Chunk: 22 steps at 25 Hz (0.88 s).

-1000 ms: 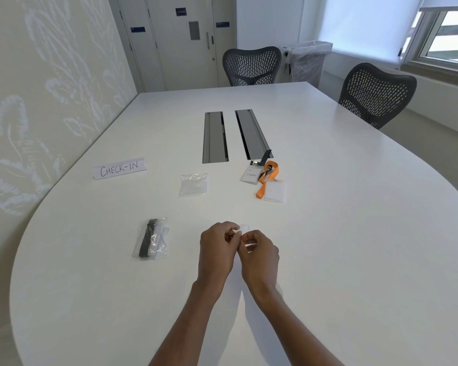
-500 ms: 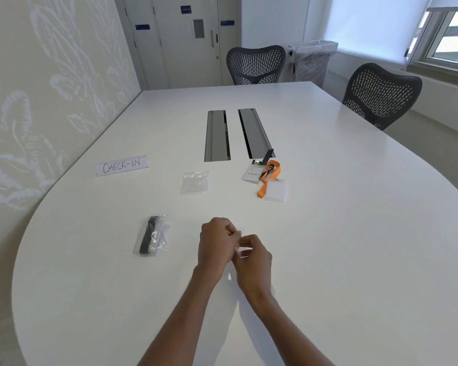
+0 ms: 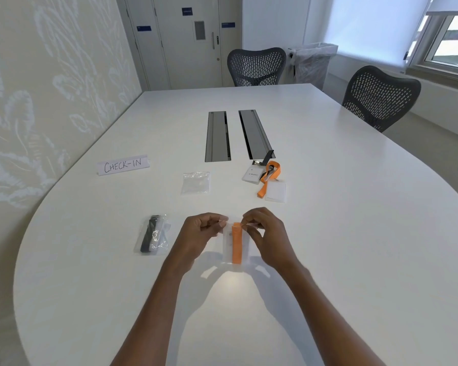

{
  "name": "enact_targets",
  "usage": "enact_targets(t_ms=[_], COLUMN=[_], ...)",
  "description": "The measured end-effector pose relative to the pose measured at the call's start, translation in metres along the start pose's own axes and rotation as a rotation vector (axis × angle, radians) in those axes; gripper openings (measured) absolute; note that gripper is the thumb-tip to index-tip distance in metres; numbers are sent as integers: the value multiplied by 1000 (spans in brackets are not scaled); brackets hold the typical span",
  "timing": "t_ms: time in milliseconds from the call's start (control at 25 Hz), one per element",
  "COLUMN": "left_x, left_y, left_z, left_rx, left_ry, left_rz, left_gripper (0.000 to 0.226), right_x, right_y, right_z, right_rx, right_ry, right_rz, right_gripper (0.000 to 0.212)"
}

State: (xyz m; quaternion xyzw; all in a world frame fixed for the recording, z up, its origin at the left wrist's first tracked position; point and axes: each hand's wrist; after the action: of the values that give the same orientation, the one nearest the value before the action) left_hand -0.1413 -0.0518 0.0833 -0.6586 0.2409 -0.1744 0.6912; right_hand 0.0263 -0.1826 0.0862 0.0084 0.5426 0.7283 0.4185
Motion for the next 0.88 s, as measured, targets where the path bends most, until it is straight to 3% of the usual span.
enact_targets(t_ms=[200,440,560,680,880], left_x=[1,-2,-6,-9,-12], left_y=[-1,5,5,3,1], left_z=[-6,-10,-10,-10,-7], left_rx=[42,50,54,77,97], left_ry=[-64,-118,-110,-107,-135], left_rz=[-52,-23,9,63,201], left_gripper=[10,11,8,5,8], right_x=[-8,-9,-16,-22,-27], right_y=[-4,-12,-12,-9,-7], right_z=[8,4,7,12,15], right_rx=[-15,216,296,268,167], right_ry=[57,38,55,94,89], right_rz=[7,149,245,218,72], right_gripper=[18,10,17,24,13])
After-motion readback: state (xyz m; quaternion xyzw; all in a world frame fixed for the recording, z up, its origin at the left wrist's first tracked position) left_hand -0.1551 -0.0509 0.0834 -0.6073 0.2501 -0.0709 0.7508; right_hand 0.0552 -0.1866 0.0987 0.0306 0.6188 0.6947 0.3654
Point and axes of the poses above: each hand's wrist, its own z-axis towards the middle knuckle, its own x-axis out of the palm, y = z × x, and after that the axes turned 4 degrees about -y, right-handed
